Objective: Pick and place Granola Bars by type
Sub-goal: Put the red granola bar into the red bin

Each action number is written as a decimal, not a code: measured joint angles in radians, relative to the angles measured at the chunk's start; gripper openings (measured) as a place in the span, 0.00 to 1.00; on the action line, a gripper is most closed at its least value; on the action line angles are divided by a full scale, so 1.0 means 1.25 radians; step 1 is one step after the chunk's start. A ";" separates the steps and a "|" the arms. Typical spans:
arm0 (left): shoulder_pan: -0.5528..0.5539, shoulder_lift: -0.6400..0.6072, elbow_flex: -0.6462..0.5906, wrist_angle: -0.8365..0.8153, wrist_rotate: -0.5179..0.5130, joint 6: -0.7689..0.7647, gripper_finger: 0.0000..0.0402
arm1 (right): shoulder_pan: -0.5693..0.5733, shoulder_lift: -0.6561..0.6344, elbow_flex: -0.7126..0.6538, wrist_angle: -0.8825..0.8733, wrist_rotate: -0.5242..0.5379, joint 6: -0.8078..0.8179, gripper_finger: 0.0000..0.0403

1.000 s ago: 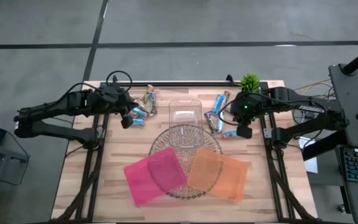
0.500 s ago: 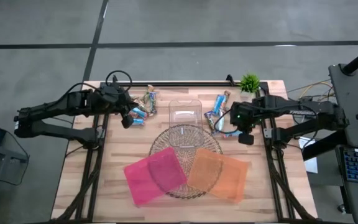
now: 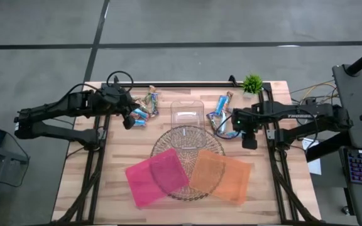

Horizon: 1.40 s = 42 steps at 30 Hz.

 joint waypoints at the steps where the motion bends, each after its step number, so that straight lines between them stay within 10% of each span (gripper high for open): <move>1: 0.000 0.000 0.000 0.000 0.000 -0.003 0.00 | 0.000 0.000 -0.001 0.003 0.007 -0.001 0.40; 14: 0.000 0.000 0.000 0.000 0.009 -0.004 0.00 | -0.024 0.000 -0.124 0.150 0.020 -0.081 0.62; 42: 0.000 0.000 0.000 0.000 0.009 0.001 0.00 | -0.097 0.159 -0.088 0.277 -0.039 -0.041 0.60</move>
